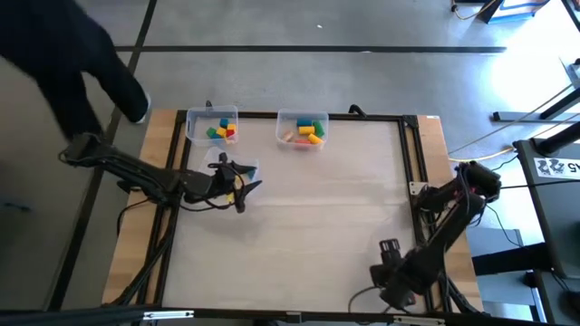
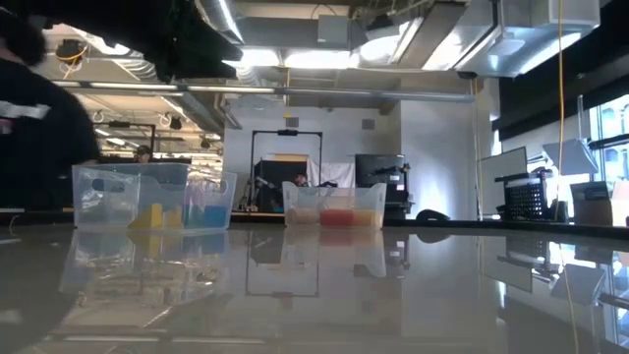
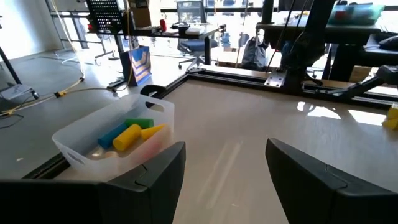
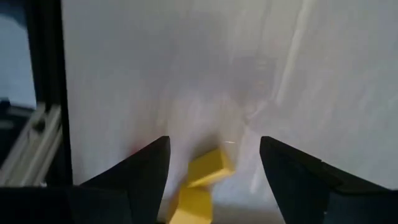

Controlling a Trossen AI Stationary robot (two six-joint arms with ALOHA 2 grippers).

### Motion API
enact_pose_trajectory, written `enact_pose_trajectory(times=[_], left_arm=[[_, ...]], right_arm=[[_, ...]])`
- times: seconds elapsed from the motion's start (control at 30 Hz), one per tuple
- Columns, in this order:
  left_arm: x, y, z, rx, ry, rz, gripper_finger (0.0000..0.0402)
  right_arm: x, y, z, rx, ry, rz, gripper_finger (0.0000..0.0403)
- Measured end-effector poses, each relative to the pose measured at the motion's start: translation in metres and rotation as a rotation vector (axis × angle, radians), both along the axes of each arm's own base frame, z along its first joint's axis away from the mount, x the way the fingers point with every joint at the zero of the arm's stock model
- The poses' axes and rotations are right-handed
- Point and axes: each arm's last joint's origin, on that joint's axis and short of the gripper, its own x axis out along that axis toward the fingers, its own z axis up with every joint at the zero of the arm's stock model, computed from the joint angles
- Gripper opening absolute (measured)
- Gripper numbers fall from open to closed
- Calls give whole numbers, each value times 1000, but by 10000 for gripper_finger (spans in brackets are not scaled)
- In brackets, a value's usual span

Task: Sort blocks by size
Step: Put the yellow triangle game block into the bottom left transparent bin

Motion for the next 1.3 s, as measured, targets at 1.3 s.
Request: enact_pose_trajectory(times=[1.3], left_arm=[[15,4,-12,39,26,26,221]], right_arm=[[-40,-2,-47,-15,32,346,253]])
